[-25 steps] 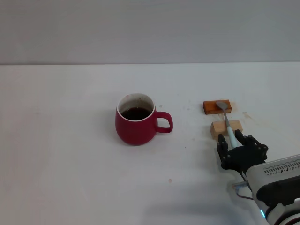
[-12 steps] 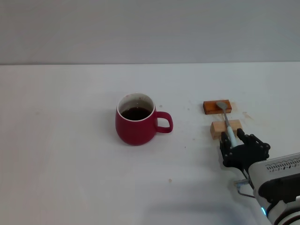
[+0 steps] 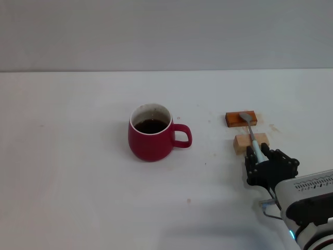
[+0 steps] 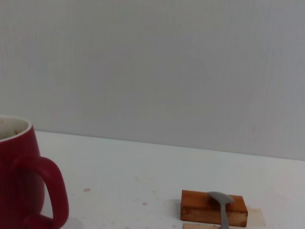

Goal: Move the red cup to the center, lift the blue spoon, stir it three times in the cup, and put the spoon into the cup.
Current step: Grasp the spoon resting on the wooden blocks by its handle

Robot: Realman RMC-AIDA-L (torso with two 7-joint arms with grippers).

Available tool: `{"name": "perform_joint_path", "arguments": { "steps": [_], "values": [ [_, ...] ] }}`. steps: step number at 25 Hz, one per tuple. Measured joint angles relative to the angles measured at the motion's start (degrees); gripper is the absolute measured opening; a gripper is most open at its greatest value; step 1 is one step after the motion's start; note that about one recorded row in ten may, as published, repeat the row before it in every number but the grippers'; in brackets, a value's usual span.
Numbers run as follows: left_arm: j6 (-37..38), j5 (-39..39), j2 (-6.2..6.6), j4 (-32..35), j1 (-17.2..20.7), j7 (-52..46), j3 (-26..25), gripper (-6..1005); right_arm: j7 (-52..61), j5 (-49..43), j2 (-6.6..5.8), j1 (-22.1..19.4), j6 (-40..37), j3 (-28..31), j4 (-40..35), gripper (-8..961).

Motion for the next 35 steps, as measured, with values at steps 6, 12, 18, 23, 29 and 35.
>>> {"name": "perform_joint_path", "arguments": {
  "steps": [6, 12, 18, 23, 29, 35],
  "values": [
    [0.1, -0.1, 0.0, 0.0, 0.0, 0.0, 0.0, 863, -0.2, 0.0, 0.0, -0.1, 0.2, 0.1, 0.1, 300],
    [0.6, -0.1, 0.01, 0.1, 0.1, 0.0, 0.0, 864, -0.2, 0.0, 0.0, 0.0, 0.4, 0.1, -0.1, 298],
    [0.7, 0.1, 0.01, 0.0, 0.2, 0.0, 0.0, 863, -0.2, 0.0, 0.0, 0.0, 0.5, -0.1, -0.1, 295],
    [0.7, 0.1, 0.01, 0.0, 0.2, 0.0, 0.0, 863, -0.2, 0.0, -0.04, 0.0, 0.5, -0.3, -0.1, 293],
    [0.8, 0.0, 0.0, -0.2, 0.6, 0.0, 0.0, 864, -0.2, 0.0, -0.01, -0.3, 0.4, 0.0, -0.1, 291],
    [0.8, -0.1, 0.0, -0.2, 0.6, 0.0, 0.0, 864, -0.2, 0.0, 0.02, -0.4, 0.1, 0.0, -0.1, 260]
  ]
}}
